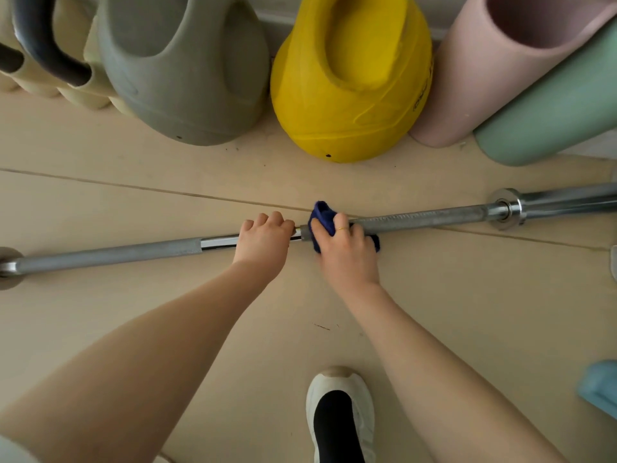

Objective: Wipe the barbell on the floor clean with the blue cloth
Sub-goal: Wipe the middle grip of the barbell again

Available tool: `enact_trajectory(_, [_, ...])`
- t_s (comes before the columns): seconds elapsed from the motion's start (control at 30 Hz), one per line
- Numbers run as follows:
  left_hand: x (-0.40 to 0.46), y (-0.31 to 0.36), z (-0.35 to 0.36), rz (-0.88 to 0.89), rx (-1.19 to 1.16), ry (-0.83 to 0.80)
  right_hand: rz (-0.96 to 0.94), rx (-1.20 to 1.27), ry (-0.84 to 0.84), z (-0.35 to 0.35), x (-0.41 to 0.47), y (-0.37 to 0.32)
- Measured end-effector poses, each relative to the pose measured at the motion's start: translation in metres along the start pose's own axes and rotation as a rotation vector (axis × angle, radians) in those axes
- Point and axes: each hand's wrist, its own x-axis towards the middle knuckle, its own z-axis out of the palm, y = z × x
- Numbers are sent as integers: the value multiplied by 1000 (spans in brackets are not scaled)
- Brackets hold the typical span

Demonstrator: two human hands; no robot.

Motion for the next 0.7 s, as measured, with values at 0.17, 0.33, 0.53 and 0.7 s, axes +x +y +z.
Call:
enact_trajectory(0.17, [1, -1, 1, 4, -30, 9, 289, 138, -72, -8, 7, 57])
enact_trajectory(0.33, [1, 6, 0, -30, -56, 4, 115, 22, 3, -5, 3, 50])
enact_trajectory(0.53, [-5, 22, -5, 94, -123, 111, 430, 165, -18, -11, 0, 105])
enact_trajectory(0.7, [7, 46, 1, 172, -32, 37, 191, 108, -32, -10, -8, 106])
